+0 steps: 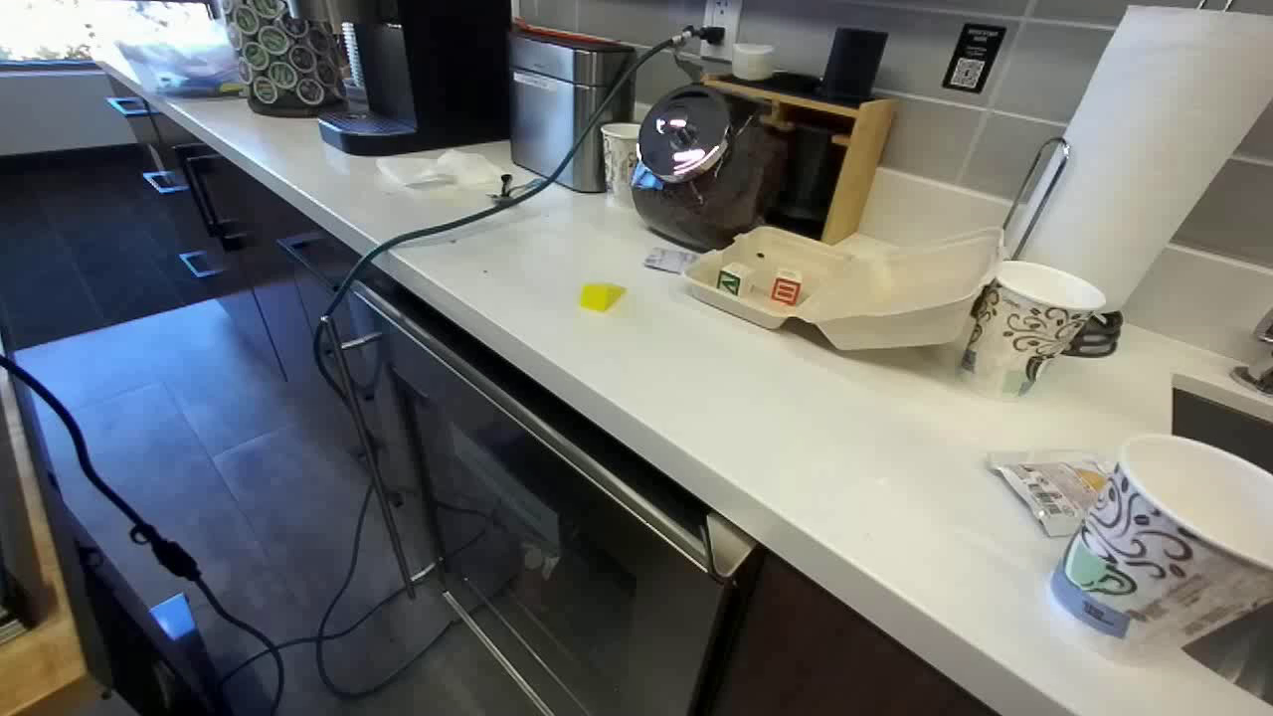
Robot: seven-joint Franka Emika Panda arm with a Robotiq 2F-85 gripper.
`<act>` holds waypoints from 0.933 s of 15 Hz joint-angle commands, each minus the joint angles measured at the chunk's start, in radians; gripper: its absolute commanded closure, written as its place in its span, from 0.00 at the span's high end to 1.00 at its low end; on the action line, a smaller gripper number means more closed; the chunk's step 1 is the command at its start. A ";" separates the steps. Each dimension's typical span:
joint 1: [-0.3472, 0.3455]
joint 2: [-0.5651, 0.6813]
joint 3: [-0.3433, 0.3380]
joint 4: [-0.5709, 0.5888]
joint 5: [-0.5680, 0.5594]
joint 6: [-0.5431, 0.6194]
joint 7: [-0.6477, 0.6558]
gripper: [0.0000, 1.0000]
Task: Put the yellow object into the take-away food container
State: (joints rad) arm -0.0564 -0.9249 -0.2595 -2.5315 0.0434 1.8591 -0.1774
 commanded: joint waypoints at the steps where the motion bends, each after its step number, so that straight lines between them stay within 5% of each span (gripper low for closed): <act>1: -0.015 0.005 0.010 0.003 0.011 -0.003 -0.010 1.00; 7: -0.013 0.017 -0.004 0.008 -0.002 0.010 -0.037 1.00; 14: 0.025 0.337 -0.136 0.067 -0.201 0.285 -0.400 1.00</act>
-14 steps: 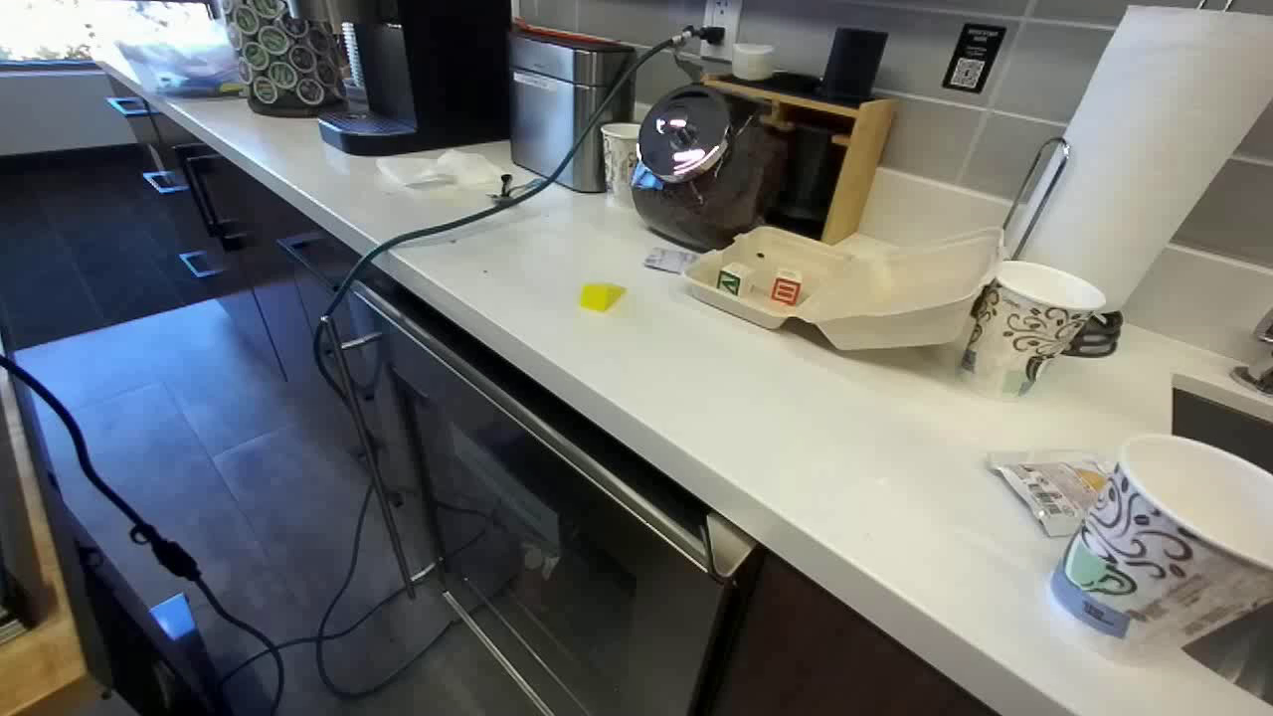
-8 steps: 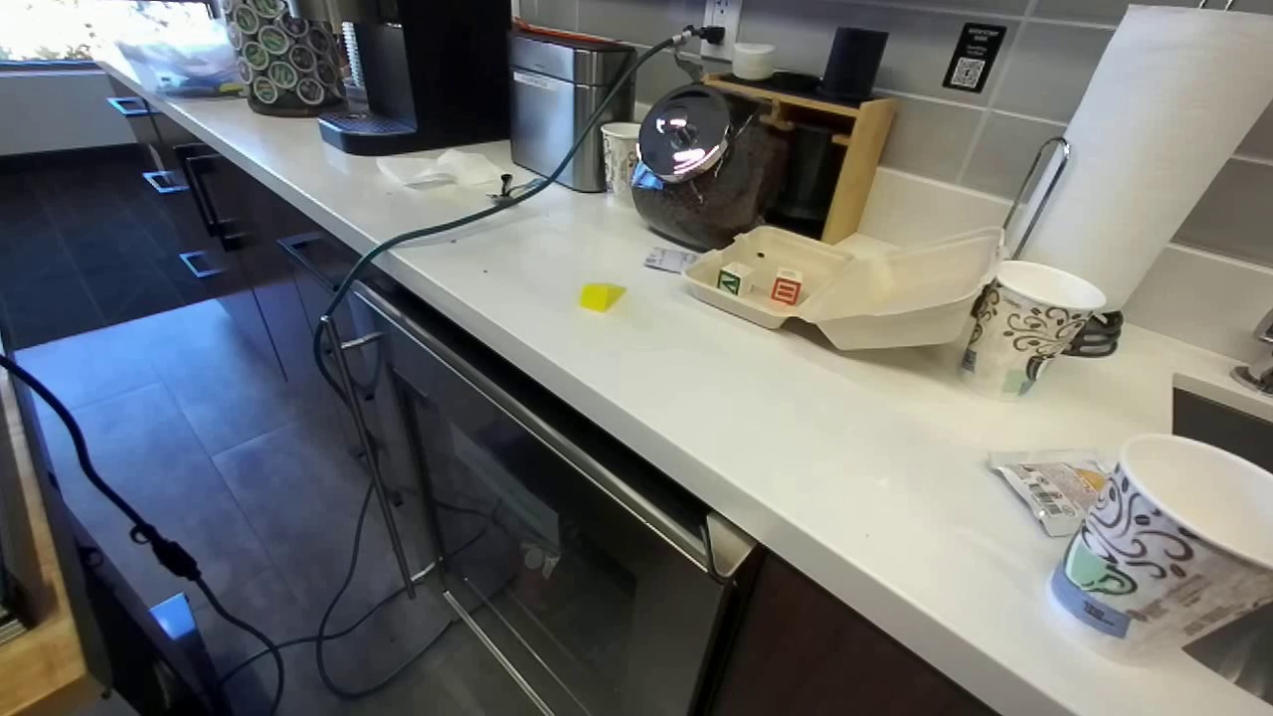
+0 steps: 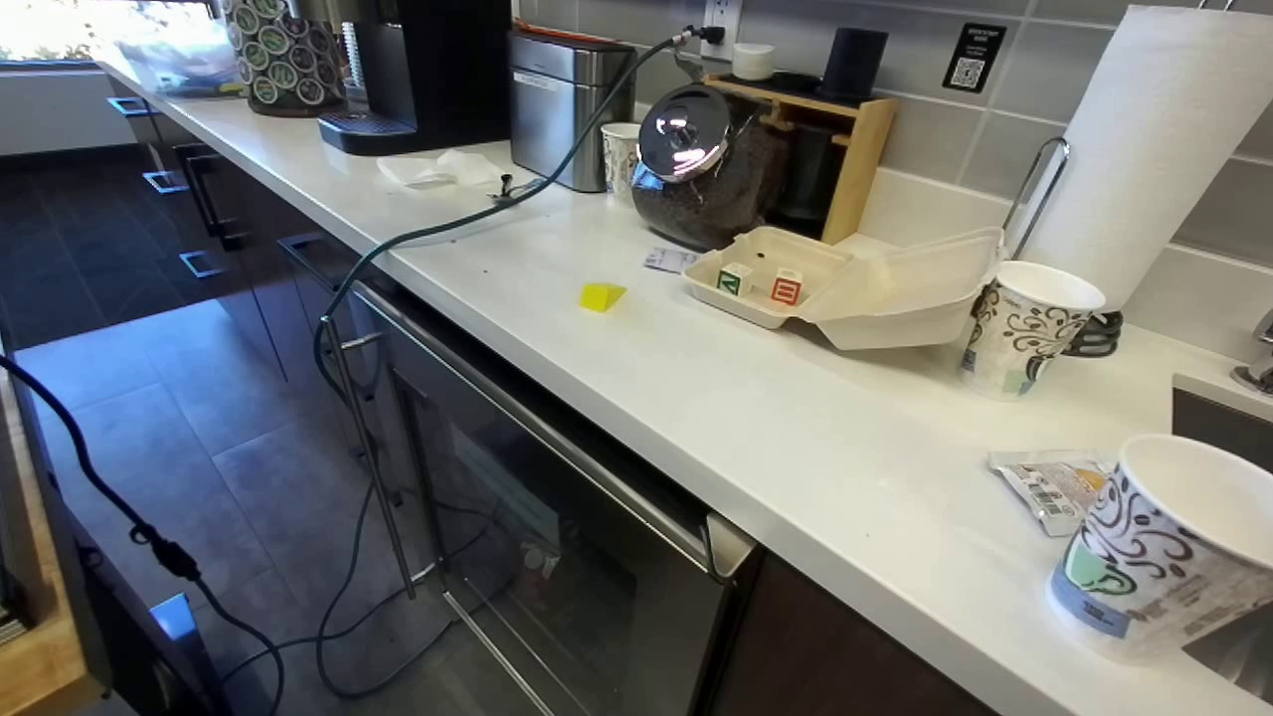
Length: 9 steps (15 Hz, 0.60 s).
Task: Put the yellow object into the take-away food container
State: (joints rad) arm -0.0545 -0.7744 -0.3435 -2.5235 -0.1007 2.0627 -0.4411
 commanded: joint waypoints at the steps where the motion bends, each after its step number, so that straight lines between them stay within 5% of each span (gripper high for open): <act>1: 0.034 0.251 -0.069 0.075 -0.061 0.122 -0.190 1.00; 5: 0.091 0.497 -0.098 0.172 -0.100 0.200 -0.253 1.00; 6: 0.017 0.371 -0.044 0.082 -0.050 0.206 -0.255 1.00; 9: 0.024 0.497 -0.029 0.152 -0.056 0.209 -0.255 1.00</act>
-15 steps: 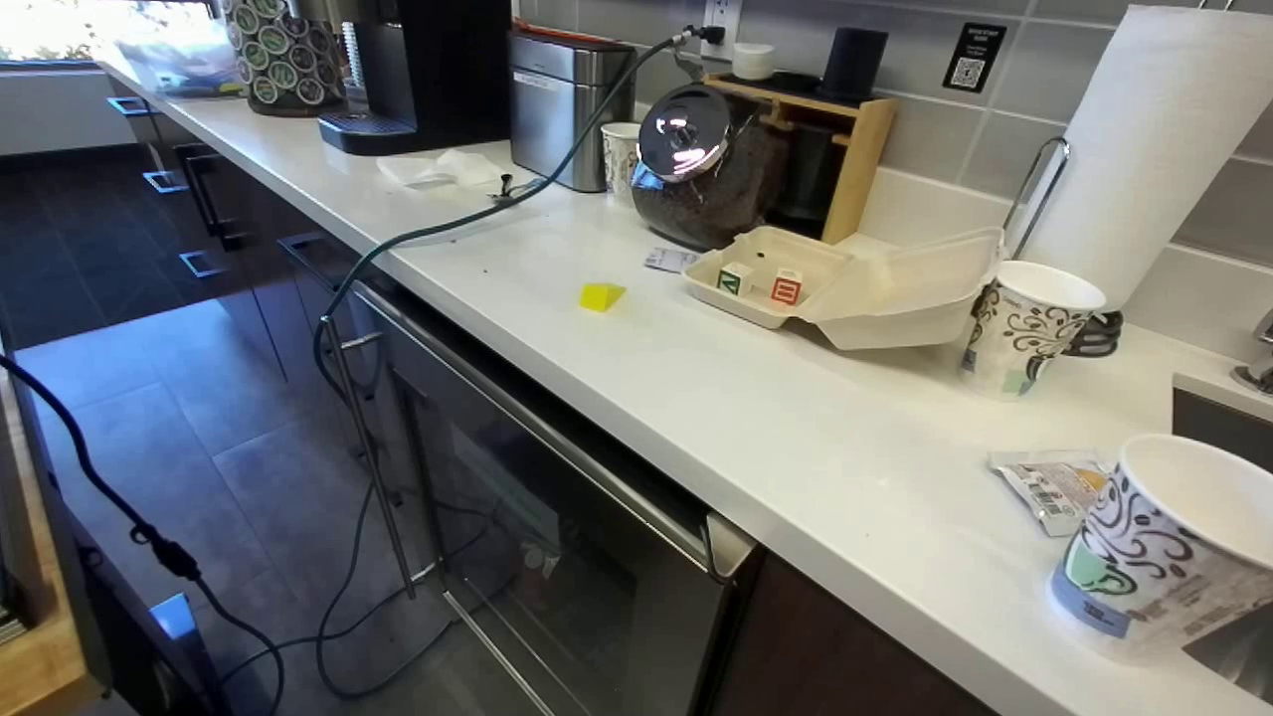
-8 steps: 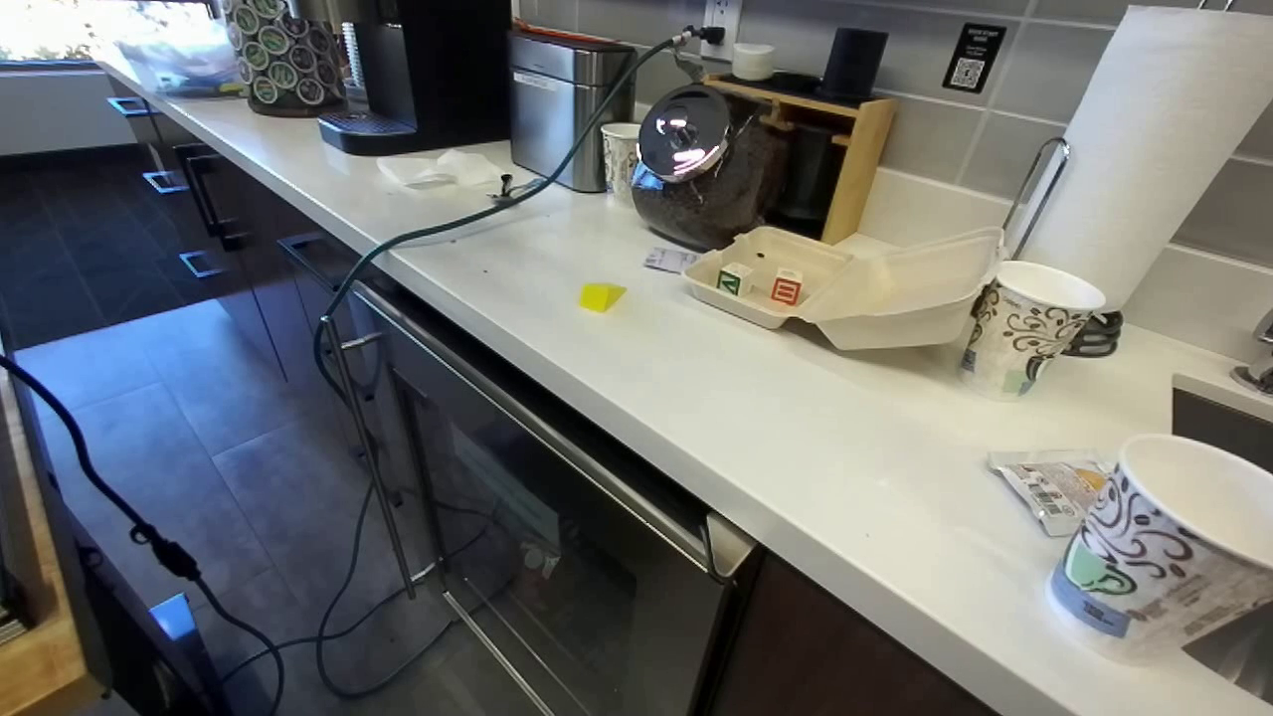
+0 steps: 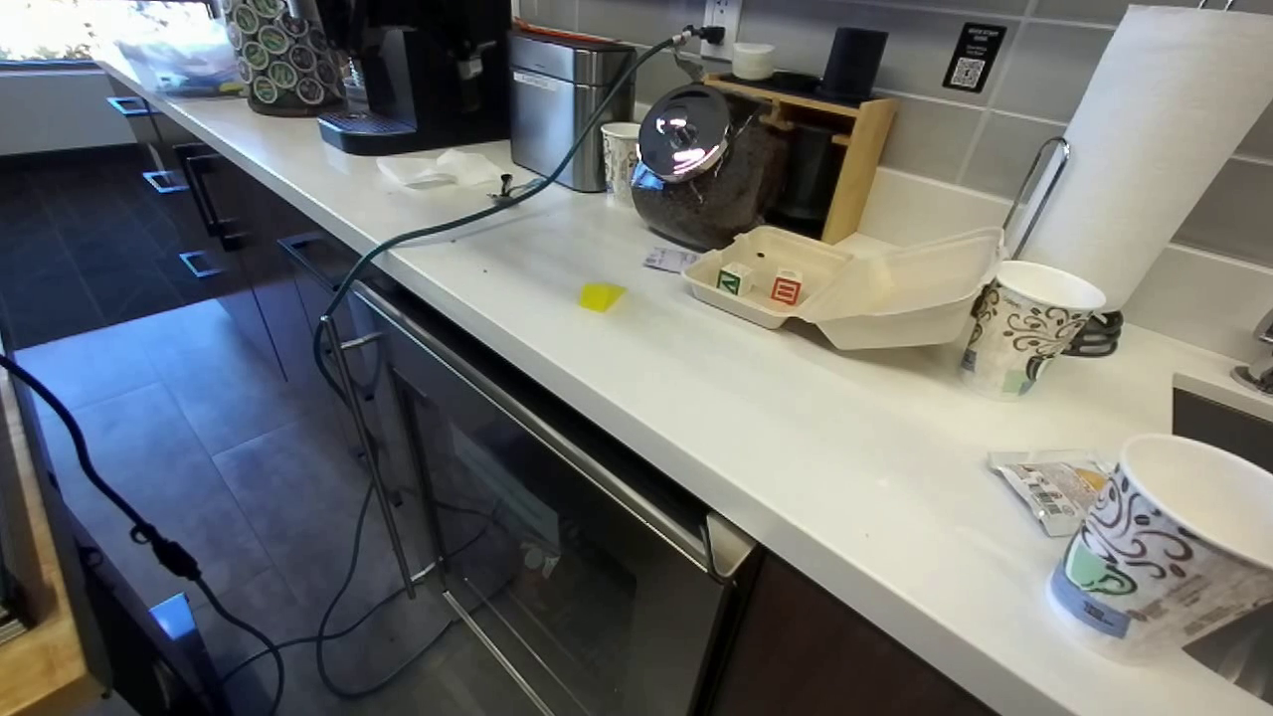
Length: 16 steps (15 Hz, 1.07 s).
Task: Put the yellow object into the take-away food container
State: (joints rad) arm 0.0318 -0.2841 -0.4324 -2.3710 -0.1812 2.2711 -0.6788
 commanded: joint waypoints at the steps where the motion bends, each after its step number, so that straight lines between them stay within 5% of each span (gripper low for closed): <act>1: -0.063 0.020 0.061 0.011 0.024 0.001 -0.018 1.00; 8: -0.089 0.264 0.035 0.136 0.287 0.049 -0.302 1.00; 16: -0.256 0.577 0.165 0.318 0.228 0.187 -0.309 1.00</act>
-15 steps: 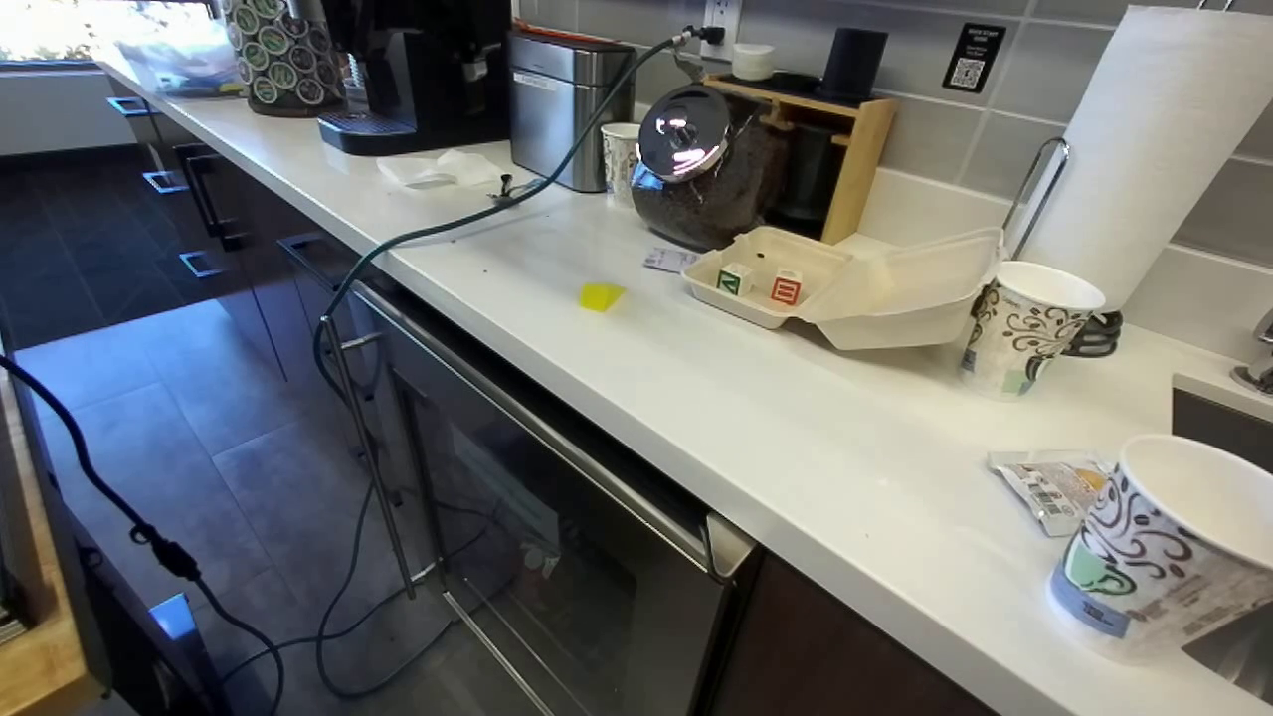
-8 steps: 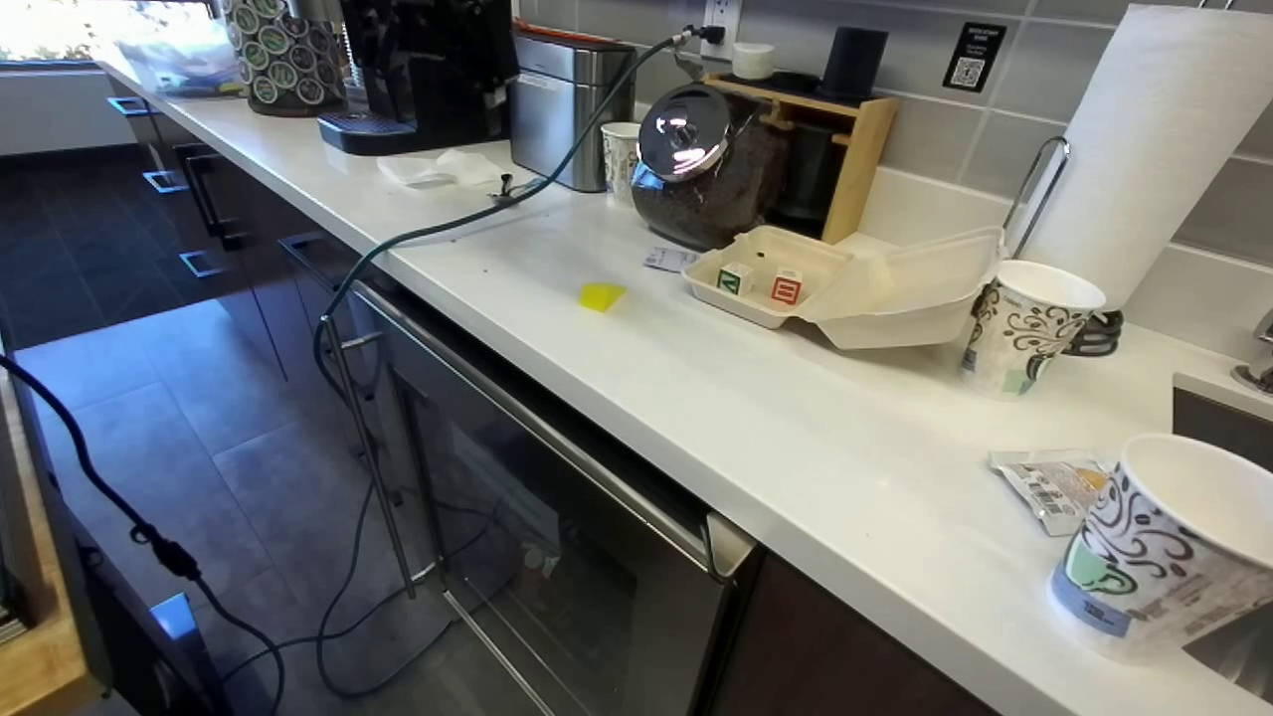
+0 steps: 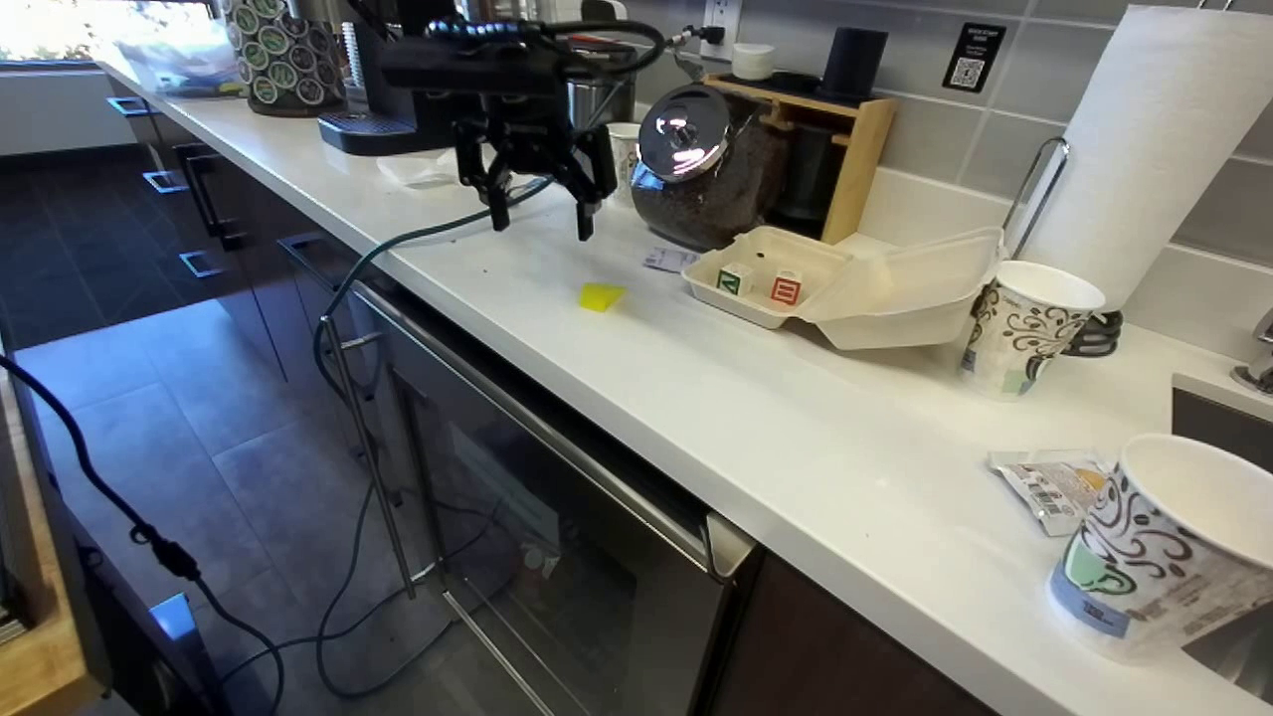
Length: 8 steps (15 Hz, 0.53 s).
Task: Put the yellow object into the take-away food container
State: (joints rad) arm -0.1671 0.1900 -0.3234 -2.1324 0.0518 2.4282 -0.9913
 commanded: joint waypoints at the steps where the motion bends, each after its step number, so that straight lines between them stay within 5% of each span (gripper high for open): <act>1: -0.074 0.130 0.073 0.099 -0.003 0.045 0.005 1.00; 8: -0.150 0.253 0.131 0.228 -0.024 0.039 0.025 1.00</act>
State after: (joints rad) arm -0.2787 0.3860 -0.2213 -1.9682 0.0500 2.4782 -0.9878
